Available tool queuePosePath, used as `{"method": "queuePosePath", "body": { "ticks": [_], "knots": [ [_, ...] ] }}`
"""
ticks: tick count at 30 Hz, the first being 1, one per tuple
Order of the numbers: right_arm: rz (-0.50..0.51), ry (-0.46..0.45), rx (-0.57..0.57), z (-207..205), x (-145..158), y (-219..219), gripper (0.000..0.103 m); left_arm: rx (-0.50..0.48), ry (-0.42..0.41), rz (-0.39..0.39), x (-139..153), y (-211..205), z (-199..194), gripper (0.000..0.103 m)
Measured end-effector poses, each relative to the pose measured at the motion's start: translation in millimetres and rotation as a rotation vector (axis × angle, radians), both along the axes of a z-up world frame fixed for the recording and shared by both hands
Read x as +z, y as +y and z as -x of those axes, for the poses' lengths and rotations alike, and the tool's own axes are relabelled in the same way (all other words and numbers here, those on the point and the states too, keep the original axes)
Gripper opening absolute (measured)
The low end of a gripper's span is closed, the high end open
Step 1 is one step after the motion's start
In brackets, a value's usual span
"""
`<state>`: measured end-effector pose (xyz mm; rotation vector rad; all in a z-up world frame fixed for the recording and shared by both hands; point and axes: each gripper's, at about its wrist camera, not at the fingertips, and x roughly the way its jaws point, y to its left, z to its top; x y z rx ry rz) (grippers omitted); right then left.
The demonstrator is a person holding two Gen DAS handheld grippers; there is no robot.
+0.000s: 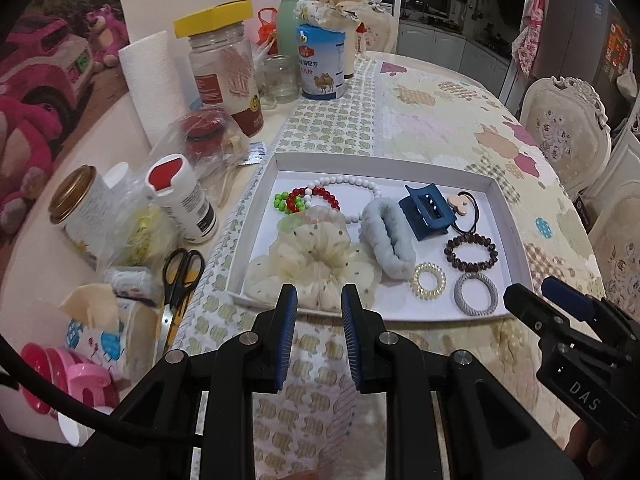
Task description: Organize jewelry
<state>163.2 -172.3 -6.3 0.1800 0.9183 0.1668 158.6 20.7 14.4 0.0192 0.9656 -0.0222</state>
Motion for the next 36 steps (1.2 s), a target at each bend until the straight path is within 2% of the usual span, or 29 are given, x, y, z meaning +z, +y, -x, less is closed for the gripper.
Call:
{"method": "queuePosePath", "body": {
  "ticks": [16, 36],
  "knots": [
    [0.028, -0.051, 0.026, 36.6, 26.8, 10.0, 0.063, 0.025, -0.065, -0.008, 19.5, 2.8, 44.2, 0.021],
    [0.047, -0.084, 0.033, 59.4, 41.9, 9.0, 0.065, 0.03, -0.095, -0.016, 30.3, -1.8, 68.5, 0.021]
  ]
}}
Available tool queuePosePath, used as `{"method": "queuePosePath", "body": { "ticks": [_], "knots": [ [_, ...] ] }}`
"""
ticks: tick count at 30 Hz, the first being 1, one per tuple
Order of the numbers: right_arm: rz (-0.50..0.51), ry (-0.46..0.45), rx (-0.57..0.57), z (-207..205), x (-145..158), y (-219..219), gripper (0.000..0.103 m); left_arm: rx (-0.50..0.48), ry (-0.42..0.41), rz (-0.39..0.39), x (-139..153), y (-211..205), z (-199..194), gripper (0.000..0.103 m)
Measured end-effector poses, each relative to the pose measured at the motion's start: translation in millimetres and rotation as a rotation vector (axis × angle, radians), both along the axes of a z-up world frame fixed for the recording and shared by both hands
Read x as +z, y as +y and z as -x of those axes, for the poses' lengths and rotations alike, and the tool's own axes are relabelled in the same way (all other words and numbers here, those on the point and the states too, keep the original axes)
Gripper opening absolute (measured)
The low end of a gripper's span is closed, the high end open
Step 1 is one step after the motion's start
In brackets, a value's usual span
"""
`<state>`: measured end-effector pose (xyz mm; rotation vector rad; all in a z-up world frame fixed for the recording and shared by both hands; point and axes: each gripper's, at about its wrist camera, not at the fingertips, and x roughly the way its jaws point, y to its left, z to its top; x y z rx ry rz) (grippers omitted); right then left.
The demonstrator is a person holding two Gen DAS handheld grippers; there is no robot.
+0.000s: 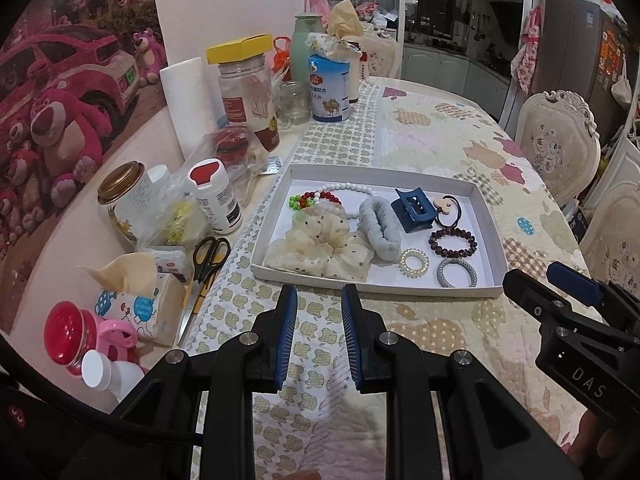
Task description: Organize jewelry
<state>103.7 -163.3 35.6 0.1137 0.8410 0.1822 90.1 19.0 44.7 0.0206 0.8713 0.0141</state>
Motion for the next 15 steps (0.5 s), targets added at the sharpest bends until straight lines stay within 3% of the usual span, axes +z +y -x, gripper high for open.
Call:
{"method": "queuePosePath", "body": {
  "ticks": [15],
  "knots": [
    [-0.008, 0.007, 0.006, 0.5, -1.2, -6.6, 0.066, 0.002, 0.005, -0.008, -0.9, -8.3, 2.4, 0.021]
  ]
}}
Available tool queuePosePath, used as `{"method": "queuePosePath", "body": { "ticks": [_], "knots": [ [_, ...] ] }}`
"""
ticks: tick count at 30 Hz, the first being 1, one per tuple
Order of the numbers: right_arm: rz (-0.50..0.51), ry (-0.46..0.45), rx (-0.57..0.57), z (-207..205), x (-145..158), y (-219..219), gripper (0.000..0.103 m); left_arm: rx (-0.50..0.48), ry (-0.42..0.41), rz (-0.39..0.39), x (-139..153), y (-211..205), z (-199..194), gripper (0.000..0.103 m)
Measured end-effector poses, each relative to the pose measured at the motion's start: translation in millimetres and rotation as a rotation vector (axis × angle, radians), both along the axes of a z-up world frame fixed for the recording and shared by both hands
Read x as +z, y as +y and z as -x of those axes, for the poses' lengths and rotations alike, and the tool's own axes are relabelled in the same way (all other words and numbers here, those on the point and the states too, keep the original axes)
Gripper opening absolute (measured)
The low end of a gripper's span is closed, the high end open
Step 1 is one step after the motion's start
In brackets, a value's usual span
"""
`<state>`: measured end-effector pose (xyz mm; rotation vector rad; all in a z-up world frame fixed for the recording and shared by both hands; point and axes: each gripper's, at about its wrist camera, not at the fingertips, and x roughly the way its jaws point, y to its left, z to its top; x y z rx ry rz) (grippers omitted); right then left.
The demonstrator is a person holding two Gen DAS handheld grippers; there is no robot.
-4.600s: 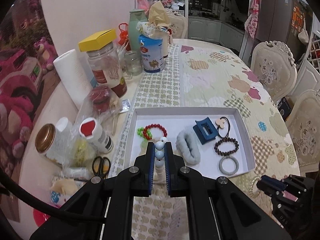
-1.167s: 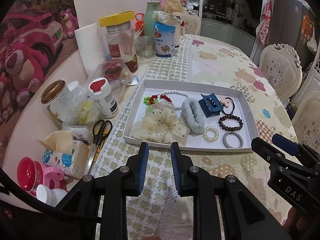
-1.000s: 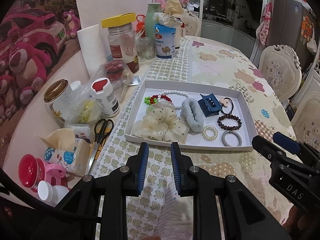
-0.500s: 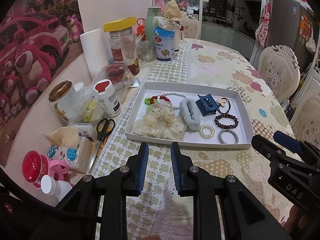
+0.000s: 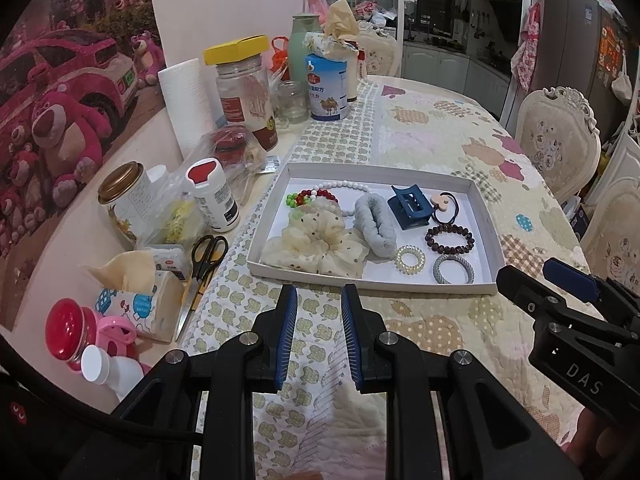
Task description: Organize jewelry
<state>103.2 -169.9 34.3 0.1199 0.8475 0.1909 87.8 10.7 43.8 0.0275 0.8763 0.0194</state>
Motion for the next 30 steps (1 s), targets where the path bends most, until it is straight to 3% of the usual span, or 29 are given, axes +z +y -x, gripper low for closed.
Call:
{"method": "queuePosePath", "body": {
  "ticks": [30],
  "knots": [
    [-0.004, 0.02, 0.025, -4.9, -11.0, 1.4, 0.067, -0.012, 0.022, 0.015, -12.1, 0.6, -2.1, 0.021]
  ]
}}
